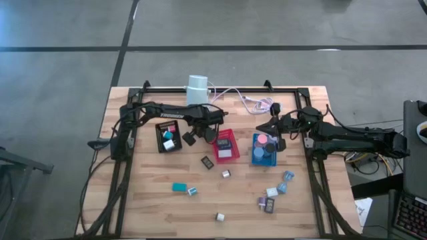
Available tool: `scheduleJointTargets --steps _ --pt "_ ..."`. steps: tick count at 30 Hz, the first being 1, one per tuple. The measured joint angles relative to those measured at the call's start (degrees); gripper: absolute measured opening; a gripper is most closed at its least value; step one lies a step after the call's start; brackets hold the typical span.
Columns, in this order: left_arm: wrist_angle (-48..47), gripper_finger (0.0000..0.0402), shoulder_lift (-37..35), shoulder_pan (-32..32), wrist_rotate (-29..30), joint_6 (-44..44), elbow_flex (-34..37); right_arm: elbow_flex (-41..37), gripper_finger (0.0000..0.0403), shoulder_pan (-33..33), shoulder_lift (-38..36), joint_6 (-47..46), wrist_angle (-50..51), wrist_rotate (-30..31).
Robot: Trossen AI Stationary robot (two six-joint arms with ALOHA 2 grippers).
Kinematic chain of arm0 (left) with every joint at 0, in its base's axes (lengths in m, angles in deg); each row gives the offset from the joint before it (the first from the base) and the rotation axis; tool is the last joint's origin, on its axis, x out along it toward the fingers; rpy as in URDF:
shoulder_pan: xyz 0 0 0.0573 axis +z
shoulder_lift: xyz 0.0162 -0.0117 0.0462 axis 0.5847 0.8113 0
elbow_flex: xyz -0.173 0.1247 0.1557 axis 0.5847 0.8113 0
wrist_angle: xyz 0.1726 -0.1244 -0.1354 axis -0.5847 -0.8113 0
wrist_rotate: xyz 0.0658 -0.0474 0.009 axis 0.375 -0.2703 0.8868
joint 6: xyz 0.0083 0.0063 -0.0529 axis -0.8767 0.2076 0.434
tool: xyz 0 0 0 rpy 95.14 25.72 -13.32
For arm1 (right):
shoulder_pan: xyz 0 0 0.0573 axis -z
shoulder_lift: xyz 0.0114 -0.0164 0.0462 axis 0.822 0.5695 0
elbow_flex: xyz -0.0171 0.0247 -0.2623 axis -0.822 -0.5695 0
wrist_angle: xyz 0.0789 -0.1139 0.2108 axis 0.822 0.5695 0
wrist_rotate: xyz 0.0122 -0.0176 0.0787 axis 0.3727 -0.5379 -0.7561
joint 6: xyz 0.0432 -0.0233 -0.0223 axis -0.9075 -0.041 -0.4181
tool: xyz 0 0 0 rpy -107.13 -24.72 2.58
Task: Pick & Place Office items
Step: Put the white digital clock into the red bin
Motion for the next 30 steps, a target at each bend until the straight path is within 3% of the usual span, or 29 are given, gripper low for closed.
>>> scheduleJointTargets --steps 21,30 --pt "-6.9 0.0007 -0.6 -8.9 -3.4 16.5 -0.6 0.0 0.0008 0.0 0.0 -0.2 0.0 0.0" --pt "-7.0 0.0037 -6.4 -9.4 -3.8 18.8 -0.4 0.0 0.0008 0.0 0.0 -0.2 0.0 -0.1"
